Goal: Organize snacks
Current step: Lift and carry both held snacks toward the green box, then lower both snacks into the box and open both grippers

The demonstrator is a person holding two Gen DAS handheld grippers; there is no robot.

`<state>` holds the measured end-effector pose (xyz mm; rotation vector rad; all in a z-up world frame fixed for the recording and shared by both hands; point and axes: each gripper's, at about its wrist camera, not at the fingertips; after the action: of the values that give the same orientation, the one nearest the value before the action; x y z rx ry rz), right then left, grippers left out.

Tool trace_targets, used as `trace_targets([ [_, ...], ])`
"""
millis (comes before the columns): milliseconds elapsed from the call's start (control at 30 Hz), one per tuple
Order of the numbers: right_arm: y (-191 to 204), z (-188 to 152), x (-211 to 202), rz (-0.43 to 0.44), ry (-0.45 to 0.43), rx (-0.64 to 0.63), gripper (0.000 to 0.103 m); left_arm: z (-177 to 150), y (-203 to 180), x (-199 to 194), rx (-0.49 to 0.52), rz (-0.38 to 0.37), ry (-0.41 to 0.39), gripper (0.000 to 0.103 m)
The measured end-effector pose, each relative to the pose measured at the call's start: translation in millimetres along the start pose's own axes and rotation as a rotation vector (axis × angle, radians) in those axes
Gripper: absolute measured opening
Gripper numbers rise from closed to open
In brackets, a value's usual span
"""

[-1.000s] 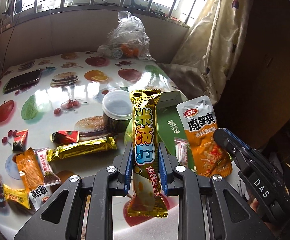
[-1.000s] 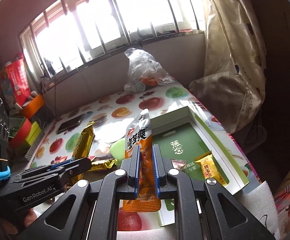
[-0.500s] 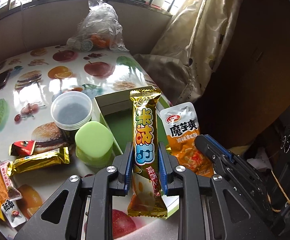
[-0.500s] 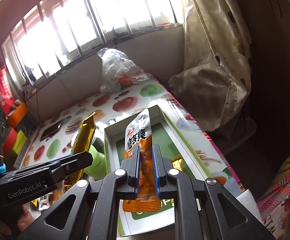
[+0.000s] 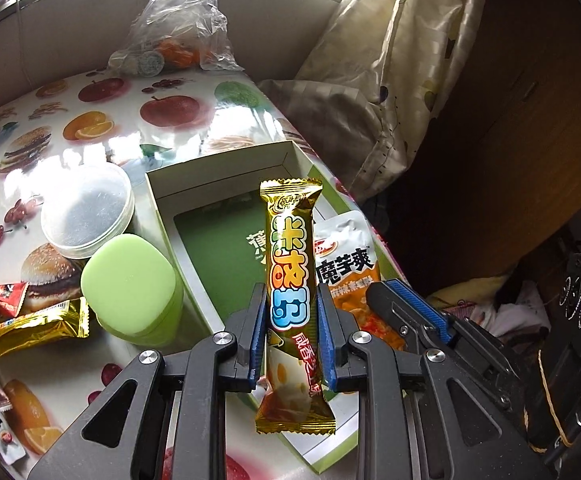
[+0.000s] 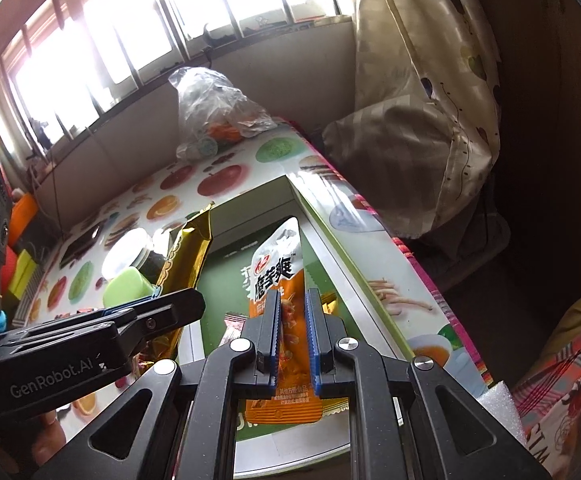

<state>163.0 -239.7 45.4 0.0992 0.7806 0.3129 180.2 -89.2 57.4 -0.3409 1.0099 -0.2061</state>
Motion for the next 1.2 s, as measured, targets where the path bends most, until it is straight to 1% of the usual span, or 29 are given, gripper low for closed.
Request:
trace_targets([
  [100, -1.3, -2.9, 3.4, -0.016, 0.009, -0.007, 0.011, -1.1, -0.1, 7.2, -0.010, 0.010, 0.019, 0.024],
  [333, -6.5, -8.4, 7.1, -0.020, 0.023, -0.005, 0.012, -3.6, -7.4, 20.4, 0.010, 0.026, 0.040, 0.024],
  [433, -8.1, -9.9, 6.7, -0.020, 0.025, -0.005, 0.012, -5.8, -7.0, 26.0, 0.003, 0.030, 0.061, 0.024],
  [867, -12.5, -10.1, 4.4, 0.001, 0.021, 0.014, 0.012, -9.5, -9.0, 30.8, 0.009, 0.051, 0.072, 0.024],
  [967, -13.2, -9.2, 3.0, 0.004, 0.025, 0.019, 0.013, -10.4, -10.8, 29.3, 0.014, 0.067, 0.071, 0.025],
  [1100, -13.2, -8.8, -2.0, -0.011, 0.018, 0.016, 0.016, -11.8, -9.1, 23.2, 0.010, 0.071, 0.062, 0.035],
  [1200, -13.2, -9.4, -6.9, -0.014, 0.007, 0.022, 0.019, -13.2, -7.9, 13.4, 0.012, 0.060, 0.045, 0.039],
])
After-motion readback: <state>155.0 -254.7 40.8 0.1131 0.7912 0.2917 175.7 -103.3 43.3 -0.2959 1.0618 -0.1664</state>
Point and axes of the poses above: each gripper's, at about its wrist camera, not at the fingertips, and x roughly the way its jaws point, y to its left, z to its top, and after that the axes turned 6 degrees about -x, right-handed
